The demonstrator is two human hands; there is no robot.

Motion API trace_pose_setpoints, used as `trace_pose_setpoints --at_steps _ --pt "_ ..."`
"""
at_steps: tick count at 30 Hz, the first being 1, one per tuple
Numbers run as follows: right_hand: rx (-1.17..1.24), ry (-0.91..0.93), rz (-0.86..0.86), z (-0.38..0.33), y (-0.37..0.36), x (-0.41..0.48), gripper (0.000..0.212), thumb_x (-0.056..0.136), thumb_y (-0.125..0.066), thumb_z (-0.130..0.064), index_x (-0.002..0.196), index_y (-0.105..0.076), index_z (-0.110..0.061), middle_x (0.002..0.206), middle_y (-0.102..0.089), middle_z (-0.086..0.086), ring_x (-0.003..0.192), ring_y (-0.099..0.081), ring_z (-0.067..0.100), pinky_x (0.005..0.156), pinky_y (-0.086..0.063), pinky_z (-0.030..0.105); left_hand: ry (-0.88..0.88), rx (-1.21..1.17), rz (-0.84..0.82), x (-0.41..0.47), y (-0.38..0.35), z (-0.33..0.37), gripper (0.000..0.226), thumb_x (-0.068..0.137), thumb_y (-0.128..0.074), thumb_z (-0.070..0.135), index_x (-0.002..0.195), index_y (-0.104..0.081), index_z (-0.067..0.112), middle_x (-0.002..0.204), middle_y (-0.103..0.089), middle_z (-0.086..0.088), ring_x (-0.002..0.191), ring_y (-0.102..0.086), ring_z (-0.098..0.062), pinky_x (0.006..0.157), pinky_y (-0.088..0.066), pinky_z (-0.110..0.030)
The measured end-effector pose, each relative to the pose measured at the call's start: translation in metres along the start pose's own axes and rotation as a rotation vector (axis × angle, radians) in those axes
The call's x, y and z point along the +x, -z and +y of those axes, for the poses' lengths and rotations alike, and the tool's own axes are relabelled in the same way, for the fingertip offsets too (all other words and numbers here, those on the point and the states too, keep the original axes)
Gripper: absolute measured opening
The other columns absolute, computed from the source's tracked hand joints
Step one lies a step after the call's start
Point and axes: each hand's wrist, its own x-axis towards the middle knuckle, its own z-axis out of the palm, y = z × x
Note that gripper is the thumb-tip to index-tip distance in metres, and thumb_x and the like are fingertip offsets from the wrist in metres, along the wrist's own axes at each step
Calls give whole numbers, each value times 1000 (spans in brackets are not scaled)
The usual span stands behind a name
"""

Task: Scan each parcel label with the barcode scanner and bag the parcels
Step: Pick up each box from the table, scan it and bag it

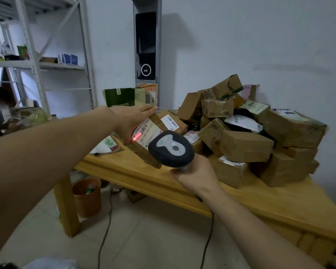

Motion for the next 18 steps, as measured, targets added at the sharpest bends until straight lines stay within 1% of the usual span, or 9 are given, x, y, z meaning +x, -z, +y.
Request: trace_pose_setpoints --at_steps 3,7,9,11,15,18 --pt "-87 19 -16 -2 -4 1 21 80 -66 -14 93 -55 -25 91 -64 -7 88 -59 11 71 -50 24 9 9 -2 -6 -1 -1 141 62 -89 29 150 21 22 160 10 1 148 -7 -25 115 -29 -39" --pt "-165 54 -40 -7 -6 1 20 80 -66 -14 89 -52 -25 81 -58 -11 79 -55 7 61 -44 18 22 22 -10 -13 -5 -3 142 61 -89 29 150 22 20 160 12 3 148 -6 -25 114 -27 -37" --pt "-174 63 -50 -9 -9 2 21 80 -67 -14 91 -52 -24 85 -62 -7 83 -59 10 67 -52 25 21 20 -20 -17 -7 -4 143 61 -89 30 149 22 21 160 12 3 148 -6 -25 115 -26 -37" --pt "-184 64 -60 -11 -11 2 22 80 -68 -14 93 -53 -24 88 -64 -4 85 -61 12 73 -56 31 28 11 -23 -19 -10 -6 142 61 -89 29 149 22 21 160 12 3 147 -10 -26 113 -29 -37" --pt "-198 67 -78 -15 -15 3 23 80 -68 -12 96 -54 -22 90 -65 -2 86 -61 13 75 -57 31 39 -5 -35 -25 -15 -11 141 62 -89 27 150 22 21 160 13 3 146 -14 -26 112 -31 -35" --pt "-194 84 -97 -18 -21 2 24 80 -68 -11 101 -57 -18 94 -66 0 89 -62 14 77 -57 32 45 -5 -40 -30 -19 -15 139 63 -88 27 151 20 20 160 11 2 146 -14 -26 112 -31 -36"
